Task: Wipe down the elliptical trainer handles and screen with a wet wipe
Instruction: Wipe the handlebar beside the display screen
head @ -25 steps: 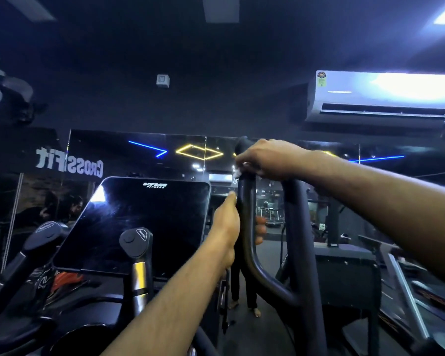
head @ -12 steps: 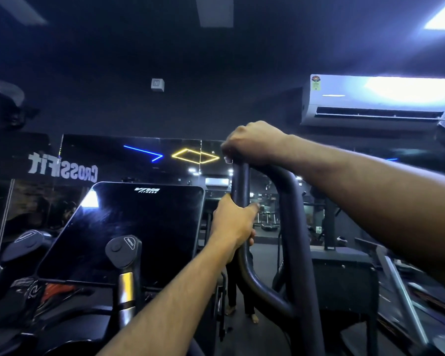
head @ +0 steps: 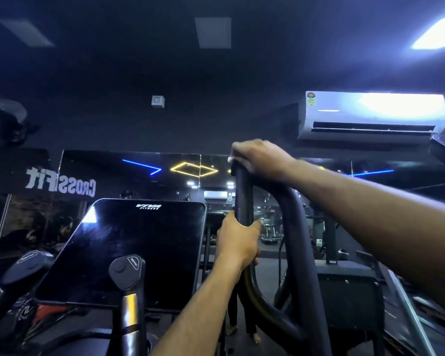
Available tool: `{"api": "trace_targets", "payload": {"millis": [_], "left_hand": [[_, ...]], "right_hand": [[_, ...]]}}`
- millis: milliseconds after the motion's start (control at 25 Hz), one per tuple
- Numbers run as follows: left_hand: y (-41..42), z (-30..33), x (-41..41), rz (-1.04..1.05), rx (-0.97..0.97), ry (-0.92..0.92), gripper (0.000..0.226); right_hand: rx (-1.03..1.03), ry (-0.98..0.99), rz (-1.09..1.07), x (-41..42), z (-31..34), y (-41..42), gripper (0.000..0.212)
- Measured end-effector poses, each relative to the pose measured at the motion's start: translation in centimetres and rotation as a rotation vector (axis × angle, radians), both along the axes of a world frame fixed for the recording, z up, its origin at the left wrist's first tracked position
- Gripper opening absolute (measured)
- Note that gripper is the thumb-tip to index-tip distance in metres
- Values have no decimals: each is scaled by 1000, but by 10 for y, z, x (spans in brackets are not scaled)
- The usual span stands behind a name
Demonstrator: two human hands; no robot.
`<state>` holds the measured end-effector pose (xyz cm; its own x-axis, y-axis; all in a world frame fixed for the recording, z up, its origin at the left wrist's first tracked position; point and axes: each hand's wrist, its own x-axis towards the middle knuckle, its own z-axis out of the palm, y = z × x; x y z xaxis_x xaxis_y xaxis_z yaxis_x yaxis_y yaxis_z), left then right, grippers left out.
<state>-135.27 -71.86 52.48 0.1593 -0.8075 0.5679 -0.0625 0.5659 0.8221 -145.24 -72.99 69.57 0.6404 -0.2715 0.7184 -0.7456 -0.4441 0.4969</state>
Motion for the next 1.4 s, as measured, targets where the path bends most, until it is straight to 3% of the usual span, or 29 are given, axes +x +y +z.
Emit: {"api": "trace_targets", "payload": {"millis": [160, 320, 520, 640, 800, 960, 1080, 1240, 1400], "left_hand": [[0, 0, -2, -8, 2, 8, 21], [5, 0, 0, -14, 5, 5, 20], [4, -1, -1, 18, 2, -6, 23], [2, -1, 0, -10, 6, 1, 27], [8, -1, 1, -35, 4, 8, 40], [13, 1, 1, -102, 61, 90, 75], [21, 1, 0, -104, 54, 91, 76], [27, 2, -2, -82, 36, 94, 70], [22, 0, -1, -60, 40, 94, 72]], "right_hand": [[-93, 145, -16, -26, -20, 11, 23], [-40, -53, -100, 2, 5, 4, 18], [278, 100, -241, 50, 28, -7, 11], [415, 74, -271, 52, 33, 0, 12], [71, 105, -88, 35, 30, 16, 16], [16, -310, 199, -6, -15, 14, 13], [4, -411, 147, -5, -38, 7, 12], [-24, -237, 91, -6, -23, 10, 23], [86, -213, -44, -35, -9, 15, 24]]}}
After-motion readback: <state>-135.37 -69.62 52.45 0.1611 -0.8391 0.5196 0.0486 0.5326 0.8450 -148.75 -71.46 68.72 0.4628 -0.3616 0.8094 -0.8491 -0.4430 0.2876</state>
